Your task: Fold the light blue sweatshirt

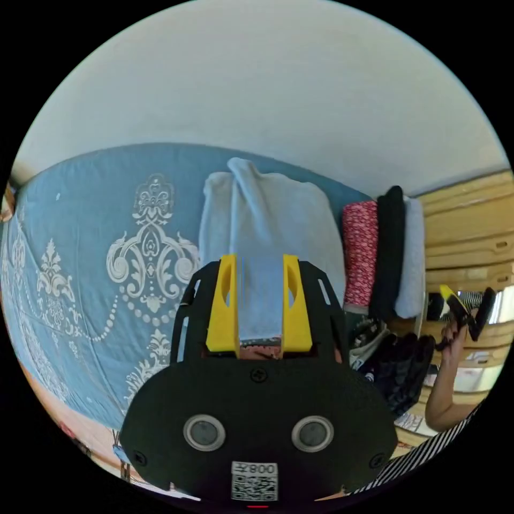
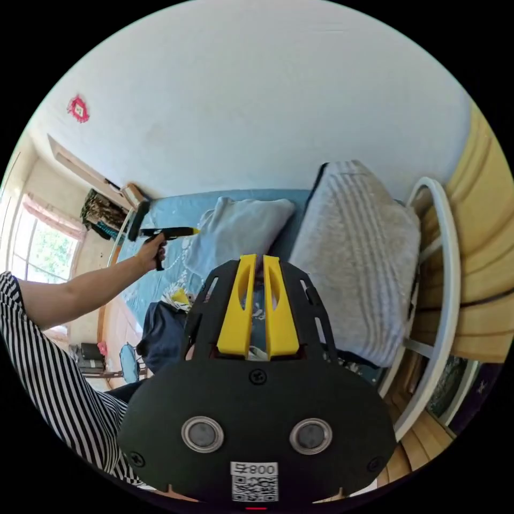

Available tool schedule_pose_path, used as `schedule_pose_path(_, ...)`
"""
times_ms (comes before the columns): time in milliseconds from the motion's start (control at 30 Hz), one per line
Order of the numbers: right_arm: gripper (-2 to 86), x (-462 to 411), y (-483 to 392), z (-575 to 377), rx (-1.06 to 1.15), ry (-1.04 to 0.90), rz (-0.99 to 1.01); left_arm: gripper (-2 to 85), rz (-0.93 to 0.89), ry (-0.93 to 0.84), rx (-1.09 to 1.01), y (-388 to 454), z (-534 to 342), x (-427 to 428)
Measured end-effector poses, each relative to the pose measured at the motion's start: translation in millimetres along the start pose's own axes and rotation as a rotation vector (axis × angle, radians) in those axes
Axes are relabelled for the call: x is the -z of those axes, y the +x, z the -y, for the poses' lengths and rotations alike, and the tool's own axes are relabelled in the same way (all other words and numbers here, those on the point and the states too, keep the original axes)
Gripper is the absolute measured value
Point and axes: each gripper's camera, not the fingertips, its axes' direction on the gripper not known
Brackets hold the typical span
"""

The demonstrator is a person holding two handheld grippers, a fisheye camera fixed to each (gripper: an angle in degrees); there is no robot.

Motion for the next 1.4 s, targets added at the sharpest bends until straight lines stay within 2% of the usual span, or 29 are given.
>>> schedule_pose_path(133,6.0,-87,-20,19,0.047,-0.077,0.094,6.6,0.007,-0.08,0.063,-26,6,-22)
schedule_pose_path(267,7.8,-159,-30,38,0.078,-0.133,0.149,4.0,-0.017,0.014,0.02,-29,-16,-3)
schedule_pose_path(400,9.0,-243,-43,79,0.113,-0.177,0.211,3.3,-0.123,0.097,-0.097,-23,-50,25)
schedule_pose_path(633,11.3,-389,-62,151,0.156,-0.211,0.061,3.0,-0.091,0.125,-0.25,-18,-103,44)
schedule_pose_path(800,12.4,-485,-82,165,0.237,-0.23,-0.09,2.9,-0.078,0.108,-0.307,-34,-131,47)
schedule_pose_path(933,8.9,-589,-95,151,0.337,-0.339,-0.273,2.8,-0.072,0.102,-0.338,-53,-151,51)
schedule_pose_path(1033,5.6,-638,-84,133,0.307,-0.348,-0.331,2.5,-0.067,0.095,-0.353,-70,-170,54)
schedule_pose_path(1267,3.3,-636,-42,71,0.119,-0.12,0.019,1.8,-0.164,0.114,-0.34,-128,-235,74)
schedule_pose_path(1400,2.9,-623,-21,14,0.042,0.033,0.245,0.8,-0.293,0.169,-0.336,-181,-300,110)
